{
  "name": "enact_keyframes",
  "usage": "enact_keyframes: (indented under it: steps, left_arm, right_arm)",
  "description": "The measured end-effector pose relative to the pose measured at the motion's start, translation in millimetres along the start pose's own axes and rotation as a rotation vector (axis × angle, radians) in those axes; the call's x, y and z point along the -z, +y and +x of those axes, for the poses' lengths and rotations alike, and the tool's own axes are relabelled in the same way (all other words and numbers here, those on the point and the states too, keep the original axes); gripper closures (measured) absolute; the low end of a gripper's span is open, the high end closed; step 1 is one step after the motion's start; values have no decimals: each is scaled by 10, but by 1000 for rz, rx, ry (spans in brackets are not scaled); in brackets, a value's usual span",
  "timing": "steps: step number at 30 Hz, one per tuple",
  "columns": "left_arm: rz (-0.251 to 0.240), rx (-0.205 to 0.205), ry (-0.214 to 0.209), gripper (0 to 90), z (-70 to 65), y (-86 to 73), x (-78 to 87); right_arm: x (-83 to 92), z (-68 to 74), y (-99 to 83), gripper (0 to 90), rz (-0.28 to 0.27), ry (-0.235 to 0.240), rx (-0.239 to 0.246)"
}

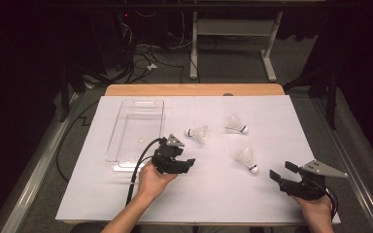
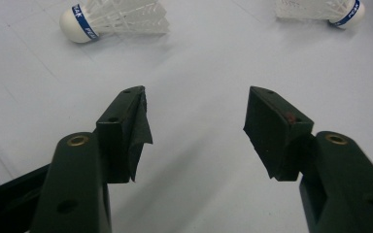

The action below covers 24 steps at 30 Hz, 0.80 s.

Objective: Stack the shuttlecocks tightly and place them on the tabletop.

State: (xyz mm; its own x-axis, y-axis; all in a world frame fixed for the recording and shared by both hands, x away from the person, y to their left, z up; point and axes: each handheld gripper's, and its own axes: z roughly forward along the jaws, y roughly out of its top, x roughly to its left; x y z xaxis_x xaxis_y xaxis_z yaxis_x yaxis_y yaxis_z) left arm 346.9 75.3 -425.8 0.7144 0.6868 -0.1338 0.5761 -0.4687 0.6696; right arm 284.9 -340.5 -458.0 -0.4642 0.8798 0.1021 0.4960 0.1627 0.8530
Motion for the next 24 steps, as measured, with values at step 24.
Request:
enact_keyframes:
  steps: [24]
  left_arm:
    - [1,-2,2,416,-23,-161,77]
  right_arm:
    - [4,4,0,270,-2,0,0]
